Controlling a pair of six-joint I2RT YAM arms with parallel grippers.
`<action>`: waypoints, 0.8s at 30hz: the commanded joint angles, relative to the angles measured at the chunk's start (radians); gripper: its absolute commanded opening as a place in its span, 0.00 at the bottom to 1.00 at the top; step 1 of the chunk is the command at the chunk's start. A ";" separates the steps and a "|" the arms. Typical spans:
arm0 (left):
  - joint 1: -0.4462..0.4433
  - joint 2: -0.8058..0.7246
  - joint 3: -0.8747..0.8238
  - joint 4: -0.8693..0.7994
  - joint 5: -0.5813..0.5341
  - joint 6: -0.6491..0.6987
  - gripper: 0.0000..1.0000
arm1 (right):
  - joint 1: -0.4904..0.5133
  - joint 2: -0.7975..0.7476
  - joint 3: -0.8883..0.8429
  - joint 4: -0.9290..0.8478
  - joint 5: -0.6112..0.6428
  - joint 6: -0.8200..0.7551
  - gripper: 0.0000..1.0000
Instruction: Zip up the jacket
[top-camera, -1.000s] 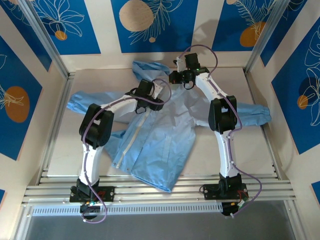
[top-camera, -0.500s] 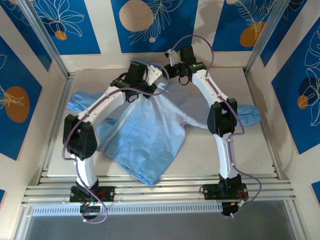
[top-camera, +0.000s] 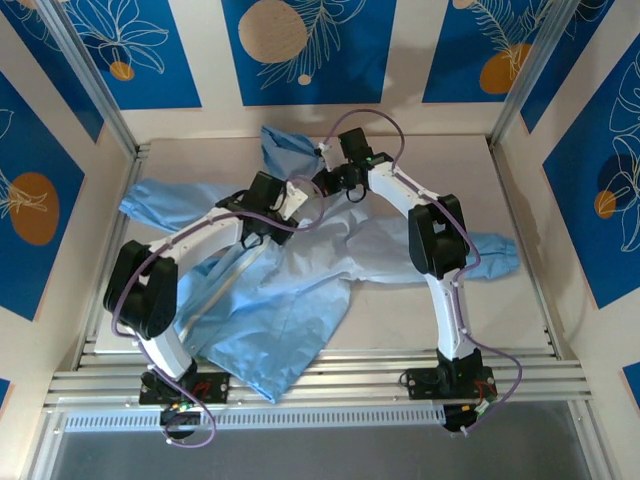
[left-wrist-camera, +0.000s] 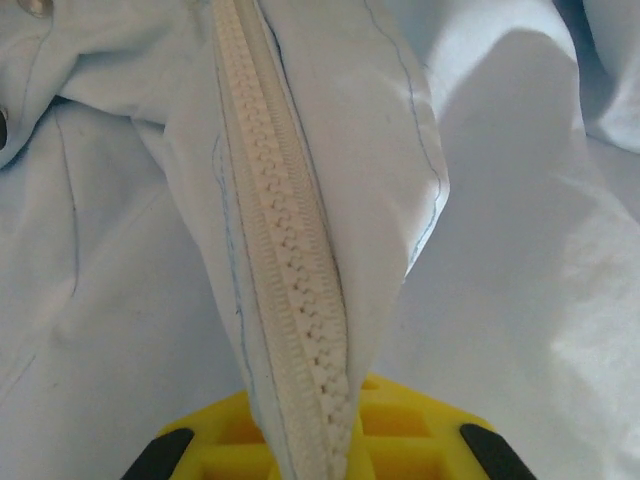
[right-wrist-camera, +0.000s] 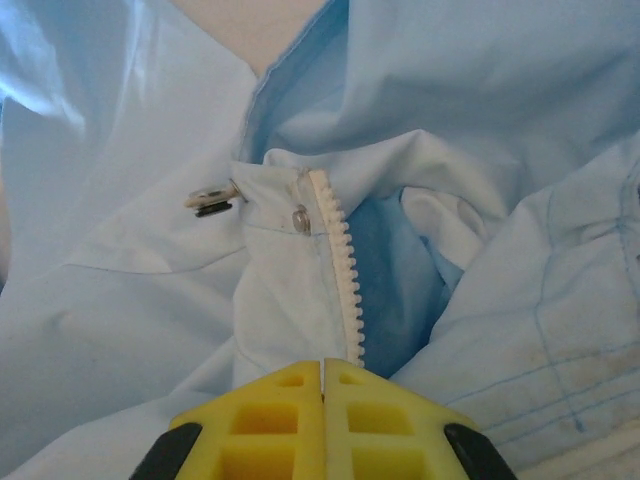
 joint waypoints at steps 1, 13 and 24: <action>-0.011 -0.091 -0.036 -0.051 0.042 -0.011 0.00 | -0.050 0.031 0.015 0.042 0.159 -0.034 0.00; -0.011 -0.122 -0.151 0.016 0.066 -0.046 0.00 | -0.080 0.104 0.136 0.010 0.190 -0.052 0.00; -0.008 -0.096 -0.157 0.052 0.050 -0.047 0.00 | -0.115 0.172 0.317 -0.057 0.215 -0.077 0.00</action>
